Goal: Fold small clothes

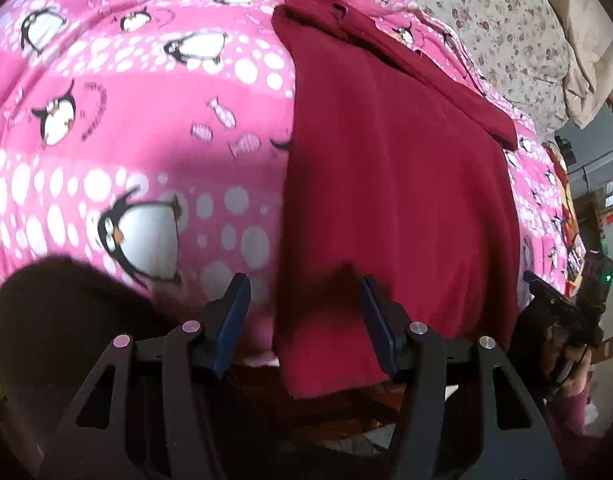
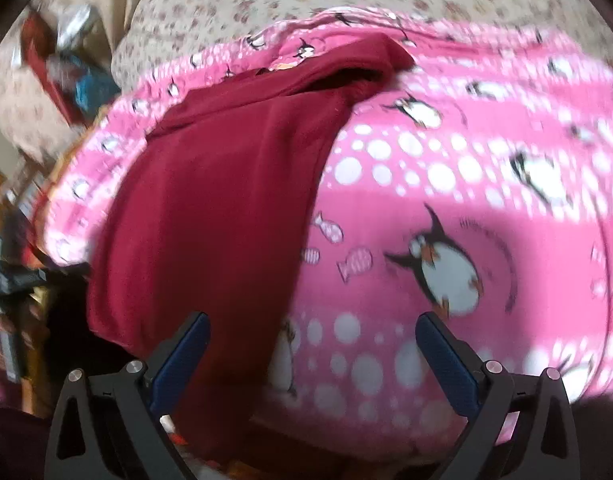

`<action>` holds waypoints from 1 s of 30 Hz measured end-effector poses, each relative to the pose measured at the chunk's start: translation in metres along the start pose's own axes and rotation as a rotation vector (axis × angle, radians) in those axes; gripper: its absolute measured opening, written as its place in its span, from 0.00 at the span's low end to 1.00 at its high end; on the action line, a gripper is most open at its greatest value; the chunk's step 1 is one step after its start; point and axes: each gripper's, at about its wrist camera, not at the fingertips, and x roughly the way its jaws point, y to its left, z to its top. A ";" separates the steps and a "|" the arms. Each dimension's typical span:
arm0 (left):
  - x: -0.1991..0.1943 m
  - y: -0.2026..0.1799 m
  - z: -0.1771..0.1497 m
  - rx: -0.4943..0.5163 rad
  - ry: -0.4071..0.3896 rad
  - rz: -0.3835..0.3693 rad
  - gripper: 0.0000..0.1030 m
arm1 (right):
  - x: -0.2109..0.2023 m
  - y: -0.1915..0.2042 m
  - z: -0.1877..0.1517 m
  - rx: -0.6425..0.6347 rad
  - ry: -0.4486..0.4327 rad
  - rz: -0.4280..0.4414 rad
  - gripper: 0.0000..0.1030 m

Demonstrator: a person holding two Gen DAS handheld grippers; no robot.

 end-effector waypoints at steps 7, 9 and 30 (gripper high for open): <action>0.007 -0.005 -0.013 0.021 0.039 0.002 0.54 | 0.001 0.003 -0.020 0.024 0.046 0.124 0.99; 0.009 -0.006 -0.012 0.023 0.047 0.014 0.54 | 0.003 0.006 -0.022 0.024 0.051 0.155 0.99; 0.038 -0.012 -0.014 0.035 0.143 0.016 0.61 | 0.032 0.044 -0.025 -0.084 0.198 0.330 0.57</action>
